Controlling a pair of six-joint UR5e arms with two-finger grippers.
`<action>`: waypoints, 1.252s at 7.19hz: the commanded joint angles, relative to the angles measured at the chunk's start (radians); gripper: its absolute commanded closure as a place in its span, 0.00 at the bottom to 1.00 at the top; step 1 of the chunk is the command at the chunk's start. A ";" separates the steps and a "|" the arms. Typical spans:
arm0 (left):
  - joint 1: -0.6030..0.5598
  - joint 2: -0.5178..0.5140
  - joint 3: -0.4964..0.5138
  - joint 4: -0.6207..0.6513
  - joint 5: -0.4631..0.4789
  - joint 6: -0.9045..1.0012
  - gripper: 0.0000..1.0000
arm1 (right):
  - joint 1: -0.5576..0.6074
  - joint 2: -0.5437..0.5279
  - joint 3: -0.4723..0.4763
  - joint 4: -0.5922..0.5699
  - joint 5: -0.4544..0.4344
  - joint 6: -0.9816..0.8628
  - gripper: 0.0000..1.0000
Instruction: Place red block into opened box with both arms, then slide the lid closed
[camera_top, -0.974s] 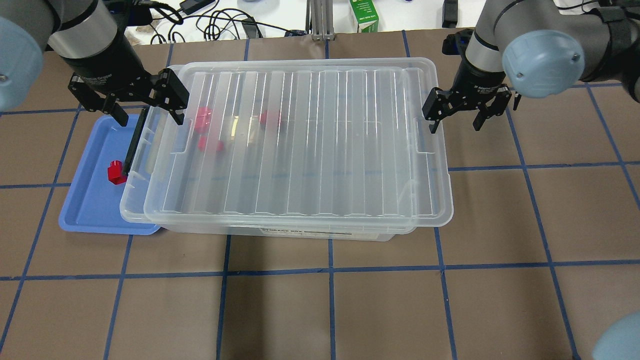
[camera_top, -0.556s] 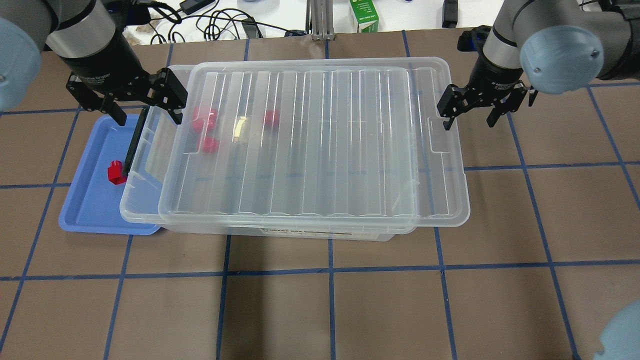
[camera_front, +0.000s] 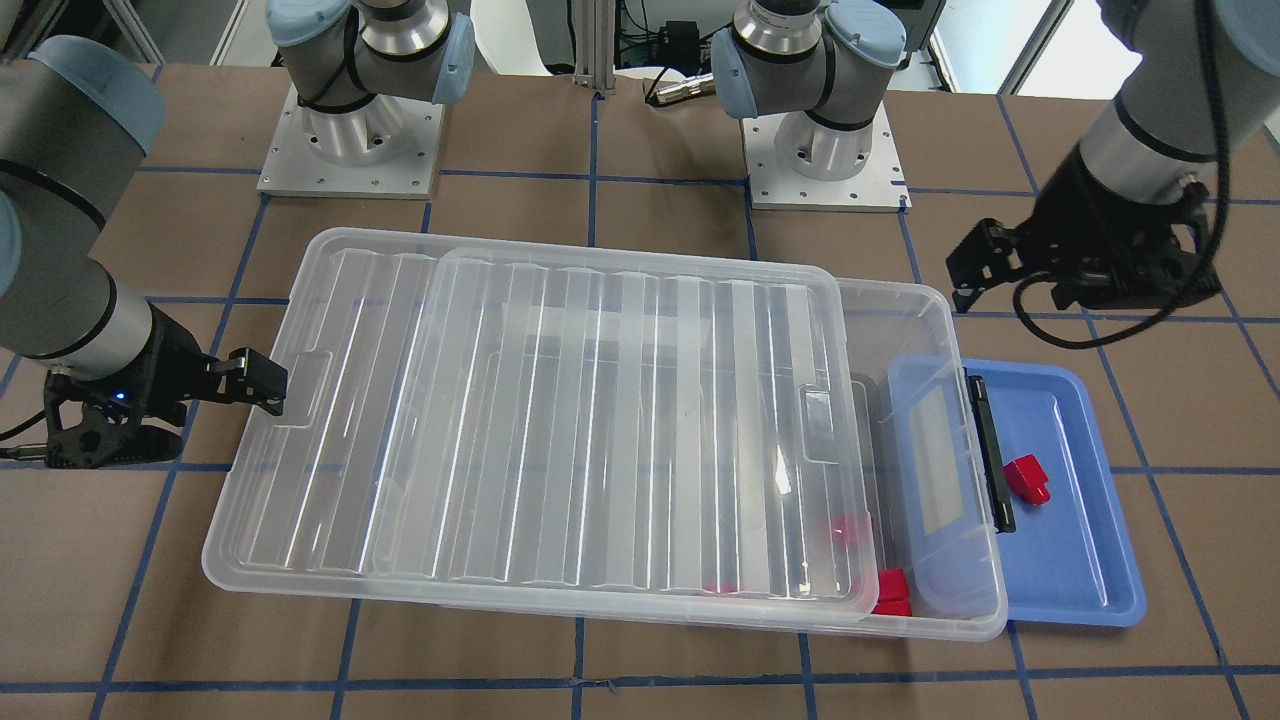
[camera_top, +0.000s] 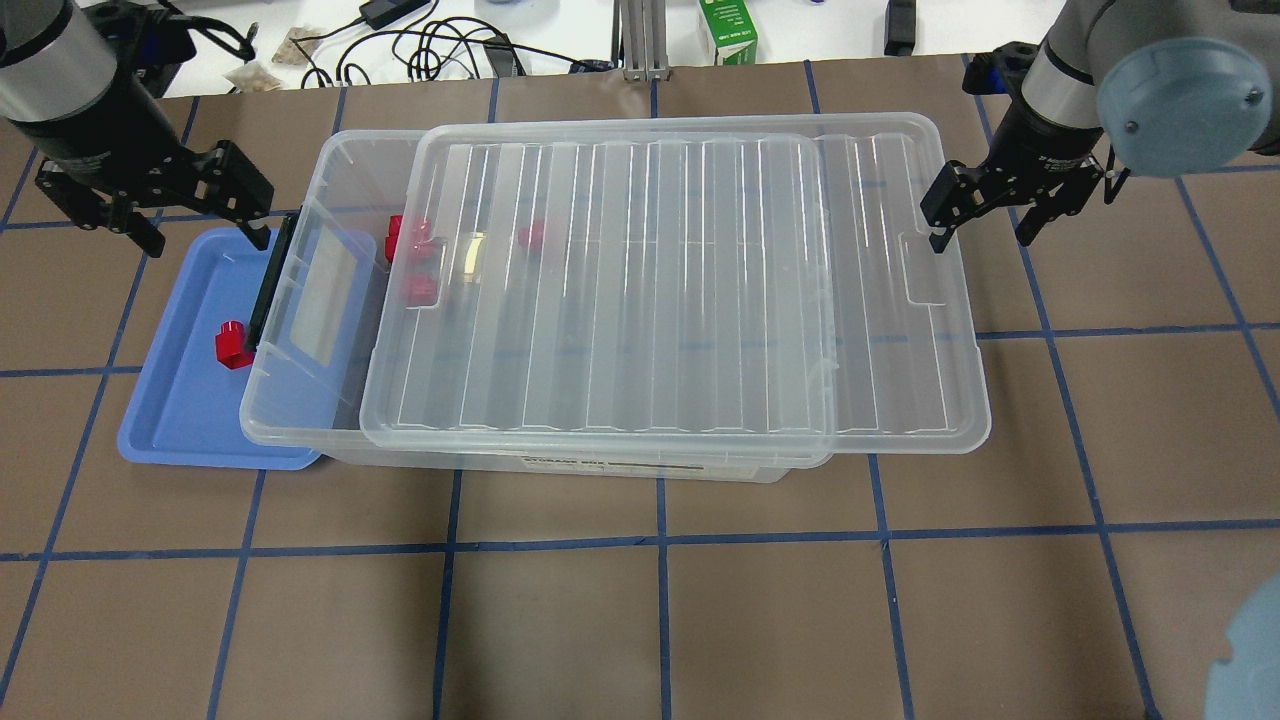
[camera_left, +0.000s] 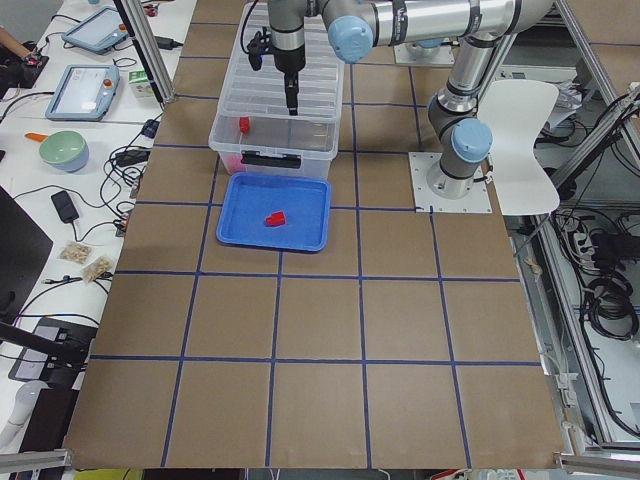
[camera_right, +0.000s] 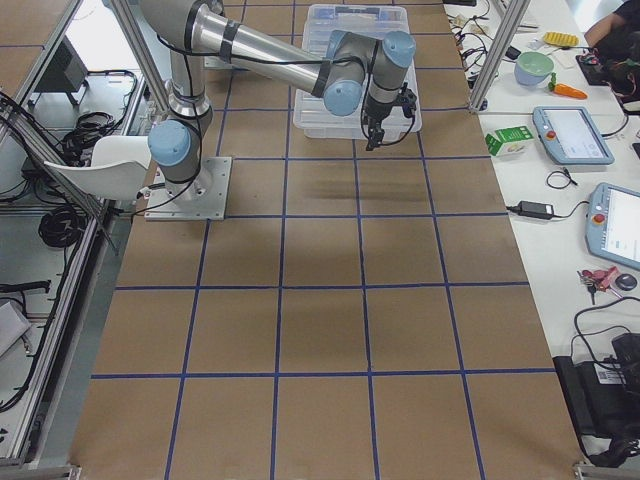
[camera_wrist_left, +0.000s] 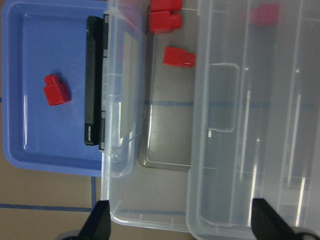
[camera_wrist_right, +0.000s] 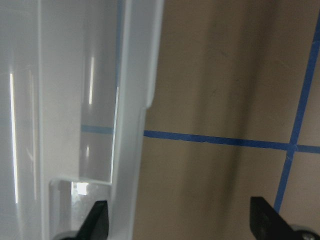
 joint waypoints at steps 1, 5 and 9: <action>0.162 -0.089 -0.021 0.082 -0.004 0.165 0.00 | -0.041 0.001 -0.004 0.001 -0.030 -0.062 0.00; 0.242 -0.259 -0.130 0.400 -0.041 0.170 0.00 | -0.101 -0.001 -0.004 0.001 -0.039 -0.132 0.00; 0.242 -0.406 -0.148 0.560 -0.090 0.155 0.00 | -0.132 0.001 -0.004 -0.004 -0.056 -0.174 0.00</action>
